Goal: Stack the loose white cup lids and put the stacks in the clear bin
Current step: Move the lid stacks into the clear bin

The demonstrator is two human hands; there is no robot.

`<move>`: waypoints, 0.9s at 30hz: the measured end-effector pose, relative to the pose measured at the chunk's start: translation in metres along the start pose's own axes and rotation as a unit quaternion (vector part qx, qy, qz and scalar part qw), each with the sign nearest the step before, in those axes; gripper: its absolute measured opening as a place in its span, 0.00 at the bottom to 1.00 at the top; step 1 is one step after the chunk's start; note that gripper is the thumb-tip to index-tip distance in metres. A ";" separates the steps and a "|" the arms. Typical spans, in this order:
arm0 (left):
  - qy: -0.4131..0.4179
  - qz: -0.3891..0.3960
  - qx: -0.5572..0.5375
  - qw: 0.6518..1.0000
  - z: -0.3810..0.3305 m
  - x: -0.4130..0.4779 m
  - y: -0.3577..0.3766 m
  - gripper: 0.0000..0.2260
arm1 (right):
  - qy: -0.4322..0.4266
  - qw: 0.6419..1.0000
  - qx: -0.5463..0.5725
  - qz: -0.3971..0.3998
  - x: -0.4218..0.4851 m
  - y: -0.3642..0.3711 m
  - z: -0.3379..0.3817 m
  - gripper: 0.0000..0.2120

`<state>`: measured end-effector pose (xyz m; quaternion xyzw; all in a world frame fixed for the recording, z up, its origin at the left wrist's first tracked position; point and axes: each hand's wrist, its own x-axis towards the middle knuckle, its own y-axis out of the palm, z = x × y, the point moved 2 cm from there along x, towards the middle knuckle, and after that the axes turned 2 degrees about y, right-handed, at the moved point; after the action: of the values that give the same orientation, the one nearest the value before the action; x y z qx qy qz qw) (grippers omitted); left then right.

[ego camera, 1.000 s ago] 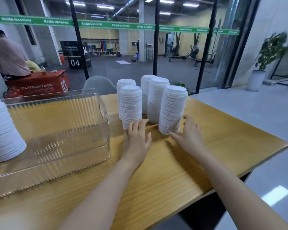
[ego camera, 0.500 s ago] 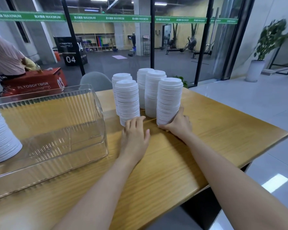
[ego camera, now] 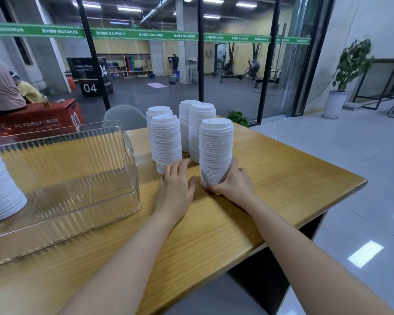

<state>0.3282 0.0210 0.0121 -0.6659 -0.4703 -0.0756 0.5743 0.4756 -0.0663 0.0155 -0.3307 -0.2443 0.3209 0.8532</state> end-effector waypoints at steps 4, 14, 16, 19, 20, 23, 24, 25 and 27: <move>0.052 -0.081 -0.035 0.995 -0.012 -0.001 -0.014 0.21 | -0.013 1.000 0.006 0.008 -0.021 -0.006 0.001 0.47; 0.145 -0.106 -0.044 0.983 -0.044 0.021 -0.074 0.21 | -0.081 0.995 0.036 0.051 -0.057 0.002 0.020 0.47; 0.139 -0.087 -0.037 0.986 -0.040 0.017 -0.078 0.20 | -0.100 0.991 0.068 0.058 -0.062 0.004 0.024 0.44; 0.124 -0.085 -0.040 0.988 -0.034 0.012 -0.084 0.19 | -0.117 0.984 0.114 0.067 -0.068 0.005 0.030 0.44; 0.123 -0.087 -0.039 0.988 -0.033 0.011 -0.086 0.19 | -0.123 0.982 0.124 0.071 -0.069 0.006 0.031 0.44; 0.121 -0.085 -0.032 0.989 -0.032 0.008 -0.095 0.20 | -0.130 0.975 0.158 0.084 -0.072 0.006 0.035 0.46; 0.120 -0.082 -0.030 0.989 -0.031 0.007 -0.098 0.20 | -0.131 0.973 0.169 0.087 -0.074 0.006 0.036 0.47; 0.122 -0.082 -0.028 0.989 -0.031 0.006 -0.102 0.20 | -0.132 0.971 0.180 0.088 -0.075 0.006 0.038 0.47; 0.128 -0.086 -0.021 0.988 -0.031 0.005 -0.111 0.20 | -0.140 0.966 0.197 0.087 -0.080 0.004 0.044 0.48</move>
<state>0.2658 -0.0137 0.1030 -0.6195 -0.4467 -0.2191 0.6072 0.3922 -0.1021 0.0255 -0.1277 -0.2636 0.4793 0.8274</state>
